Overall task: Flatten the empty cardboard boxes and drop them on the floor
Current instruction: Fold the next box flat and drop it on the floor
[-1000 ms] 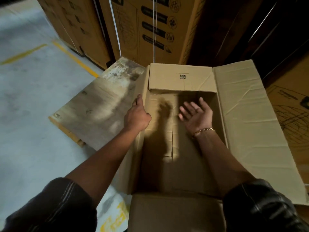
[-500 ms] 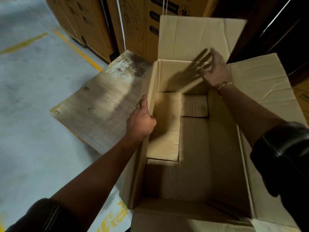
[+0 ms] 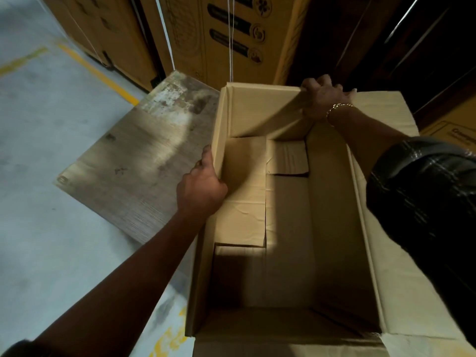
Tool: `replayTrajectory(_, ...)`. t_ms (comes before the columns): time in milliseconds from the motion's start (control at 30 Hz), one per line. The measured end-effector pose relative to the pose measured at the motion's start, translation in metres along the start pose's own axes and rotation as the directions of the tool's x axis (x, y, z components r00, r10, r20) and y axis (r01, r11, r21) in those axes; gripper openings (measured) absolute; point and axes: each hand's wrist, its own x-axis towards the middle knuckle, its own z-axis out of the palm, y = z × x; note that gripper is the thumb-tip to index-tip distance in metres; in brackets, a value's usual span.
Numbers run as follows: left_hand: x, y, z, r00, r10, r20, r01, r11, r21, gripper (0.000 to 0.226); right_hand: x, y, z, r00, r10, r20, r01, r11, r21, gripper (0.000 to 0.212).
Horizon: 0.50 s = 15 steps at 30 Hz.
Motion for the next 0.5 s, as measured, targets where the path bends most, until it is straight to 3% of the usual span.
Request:
replayTrajectory(100,0.0,-0.001,0.001,1.0,0.015,-0.008,-0.015,1.0,-0.009,0.083,0.007,0.004,-0.001,0.999,0.032,0.03,-0.035,0.995,0.089,0.06)
replayTrajectory(333,0.001,0.002,0.004,1.0,-0.014,-0.026,0.015,1.0,0.011,0.081,0.012,0.016,0.007,1.0,0.001,0.028,-0.003,0.998,0.063,0.059)
replayTrajectory(500,0.001,0.004,0.002,0.999,-0.034,0.007,0.034,0.999,-0.002,0.084,-0.002,0.013,0.017,0.998,0.057,-0.022,-0.056,0.998,0.013,0.078)
